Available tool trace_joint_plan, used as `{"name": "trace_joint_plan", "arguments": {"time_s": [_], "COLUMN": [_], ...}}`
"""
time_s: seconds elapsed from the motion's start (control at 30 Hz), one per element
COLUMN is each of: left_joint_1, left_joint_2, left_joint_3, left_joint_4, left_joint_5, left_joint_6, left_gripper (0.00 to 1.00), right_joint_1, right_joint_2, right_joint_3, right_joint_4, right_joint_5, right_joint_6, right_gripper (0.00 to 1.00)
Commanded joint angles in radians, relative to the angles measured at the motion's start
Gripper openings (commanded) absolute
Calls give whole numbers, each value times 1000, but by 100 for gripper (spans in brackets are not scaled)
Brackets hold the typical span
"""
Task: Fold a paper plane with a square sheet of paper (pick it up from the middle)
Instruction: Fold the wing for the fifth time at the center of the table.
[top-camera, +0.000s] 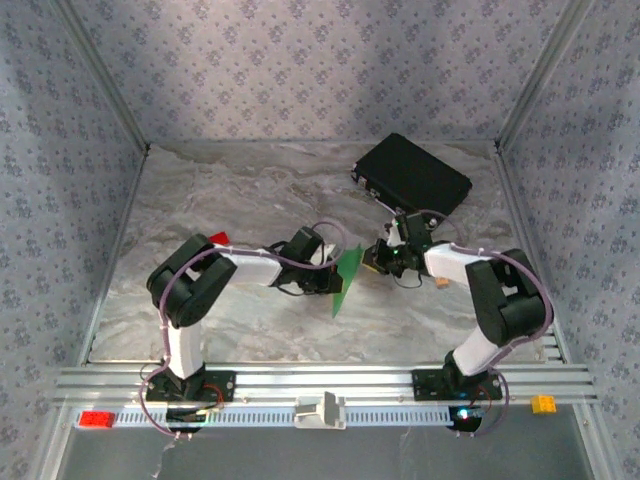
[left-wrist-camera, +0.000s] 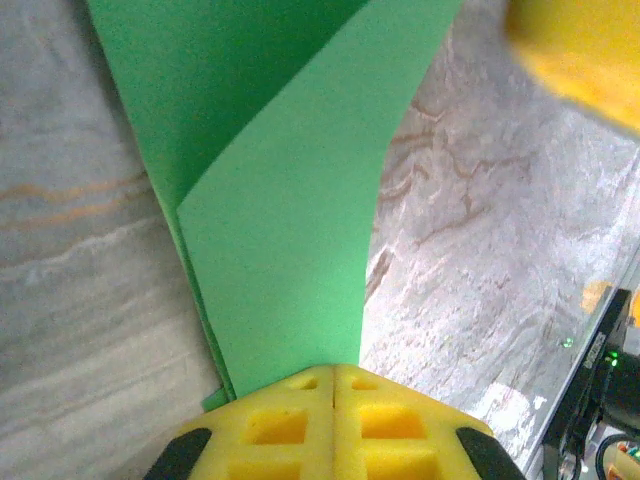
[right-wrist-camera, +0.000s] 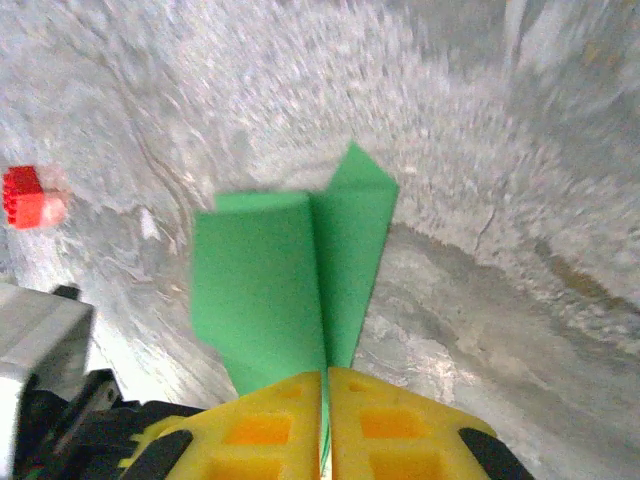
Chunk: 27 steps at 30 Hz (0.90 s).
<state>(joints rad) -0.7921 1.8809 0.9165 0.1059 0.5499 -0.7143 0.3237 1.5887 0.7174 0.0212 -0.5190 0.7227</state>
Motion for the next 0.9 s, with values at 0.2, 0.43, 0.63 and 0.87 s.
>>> {"name": "trace_joint_plan", "arguments": {"time_s": [0.2,0.43,0.63,0.87], "left_joint_1": [-5,-4,-5,-5], "left_joint_2": [34,26,27,34], "left_joint_3": [-23,-29,-35,-52], "left_joint_4": [-141,-135,-129,-135], "left_joint_5": [-22,-25,-23,-24], "left_joint_6": [41,35,30,36], "left_gripper": [0,0,0,0], "right_joint_1": [121,172,144,72], "right_joint_2": [-21,95,146,170], "right_joint_3": [17,56,58,66], "right_joint_4": [13,32,42,47], "right_joint_5": [3,25,68,70], "right_joint_6": [-35,-34,-29,-43], "right_gripper": [11,11,10,10]}}
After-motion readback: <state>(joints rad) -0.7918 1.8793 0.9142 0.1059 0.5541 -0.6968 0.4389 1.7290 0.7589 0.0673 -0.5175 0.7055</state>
